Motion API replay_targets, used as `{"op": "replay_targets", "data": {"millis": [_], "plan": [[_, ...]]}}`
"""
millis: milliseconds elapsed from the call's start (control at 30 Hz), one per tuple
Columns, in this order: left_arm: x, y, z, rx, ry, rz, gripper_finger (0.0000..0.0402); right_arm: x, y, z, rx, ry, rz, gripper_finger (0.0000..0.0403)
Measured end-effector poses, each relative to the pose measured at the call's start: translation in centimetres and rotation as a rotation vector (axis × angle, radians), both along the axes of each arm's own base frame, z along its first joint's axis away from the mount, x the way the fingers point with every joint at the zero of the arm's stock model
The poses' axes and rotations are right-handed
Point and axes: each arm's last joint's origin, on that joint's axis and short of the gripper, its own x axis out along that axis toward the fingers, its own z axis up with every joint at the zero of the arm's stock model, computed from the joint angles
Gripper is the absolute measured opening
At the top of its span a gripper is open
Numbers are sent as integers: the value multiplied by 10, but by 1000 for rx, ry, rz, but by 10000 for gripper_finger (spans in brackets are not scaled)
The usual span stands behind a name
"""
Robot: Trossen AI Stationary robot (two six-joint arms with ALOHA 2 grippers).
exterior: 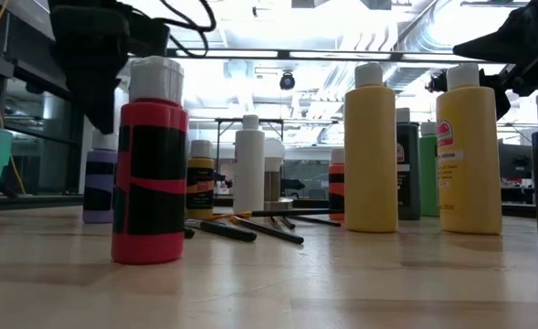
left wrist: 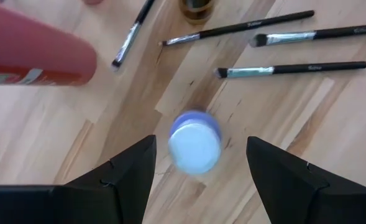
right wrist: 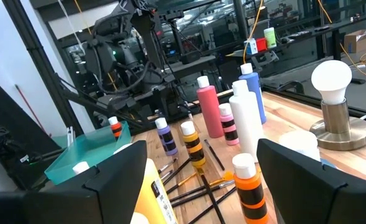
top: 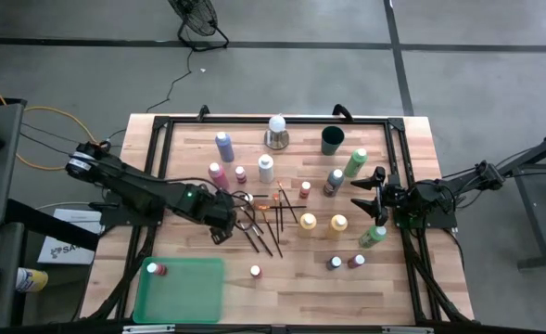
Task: Pick & Place Paint Supplies
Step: Put the purple paint bottle into the green bin
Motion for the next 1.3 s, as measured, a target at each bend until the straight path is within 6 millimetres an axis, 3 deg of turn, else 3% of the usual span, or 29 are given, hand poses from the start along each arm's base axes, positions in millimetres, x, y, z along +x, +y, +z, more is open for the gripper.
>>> {"op": "replay_targets", "data": {"millis": [167,700,867,1000,1100,1300], "plan": [[2,-1,-4,8,15,-12,234,0,0,0,0,1,0,299],[6,-2,-12,22,54,-22,128,0,0,0,0,1,0,299],[3,-1,-8,19,44,-33,115,0,0,0,0,1,0,299],[-2,-2,7,4,17,-59,115,0,0,0,-1,1,0,299],[-12,-6,29,-17,0,-138,118,0,0,0,-1,2,0,299],[-45,-26,75,-68,-60,-325,118,0,0,0,0,2,0,299]]}}
